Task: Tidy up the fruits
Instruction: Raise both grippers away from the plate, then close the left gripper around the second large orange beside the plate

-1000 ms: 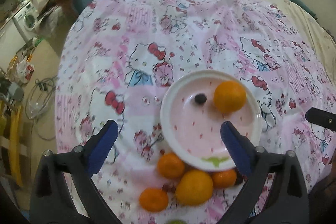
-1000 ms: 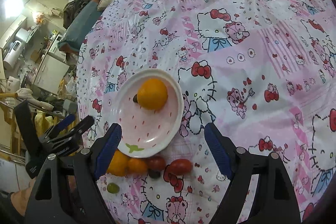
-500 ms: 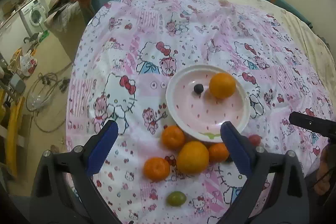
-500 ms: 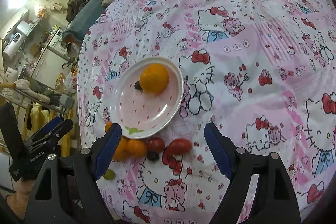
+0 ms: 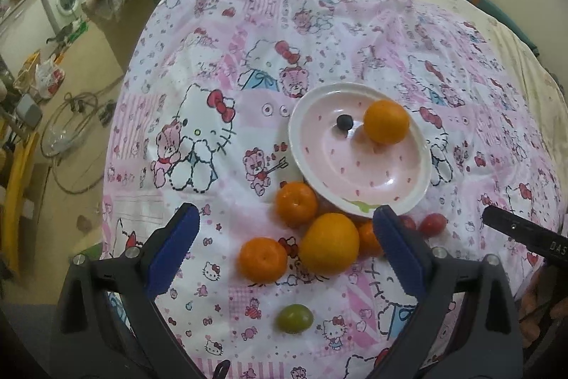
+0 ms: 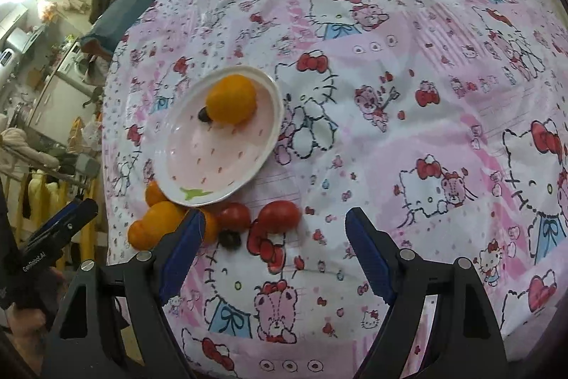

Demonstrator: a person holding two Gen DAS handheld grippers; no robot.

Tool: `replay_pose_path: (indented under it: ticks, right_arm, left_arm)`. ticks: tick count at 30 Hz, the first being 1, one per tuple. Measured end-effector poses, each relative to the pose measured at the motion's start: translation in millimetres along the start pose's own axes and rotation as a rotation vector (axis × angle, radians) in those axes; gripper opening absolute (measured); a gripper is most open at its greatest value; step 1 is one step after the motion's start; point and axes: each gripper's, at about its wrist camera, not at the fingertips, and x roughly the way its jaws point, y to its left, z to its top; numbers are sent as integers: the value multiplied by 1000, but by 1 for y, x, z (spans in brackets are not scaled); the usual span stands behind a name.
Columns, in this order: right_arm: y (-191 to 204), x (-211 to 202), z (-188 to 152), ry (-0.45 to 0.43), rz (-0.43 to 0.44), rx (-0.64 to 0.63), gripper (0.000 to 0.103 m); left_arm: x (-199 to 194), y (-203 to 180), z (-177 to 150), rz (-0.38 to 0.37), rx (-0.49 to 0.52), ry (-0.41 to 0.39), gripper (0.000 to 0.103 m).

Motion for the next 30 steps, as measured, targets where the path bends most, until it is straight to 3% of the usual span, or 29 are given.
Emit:
replay_pose_path:
  ticks: [6, 11, 17, 21, 23, 30]
  right_arm:
    - [-9, 3, 4, -4, 9, 58, 84]
    - [-14, 11, 6, 27, 11, 97, 84]
    - [-17, 11, 7, 34, 24, 109, 84]
    - [-20, 11, 7, 37, 24, 117, 84]
    - [-22, 12, 7, 41, 24, 125, 84]
    - [-24, 12, 7, 45, 24, 134, 84]
  left_arm:
    - [20, 15, -4, -38, -86, 97, 97]
    - [39, -1, -15, -88, -60, 193, 95]
    - [67, -38, -26, -78, 68, 271, 70]
    - [73, -49, -26, -67, 115, 275, 64]
    - [75, -55, -27, -47, 151, 274, 51]
    - [73, -53, -26, -46, 167, 274, 48]
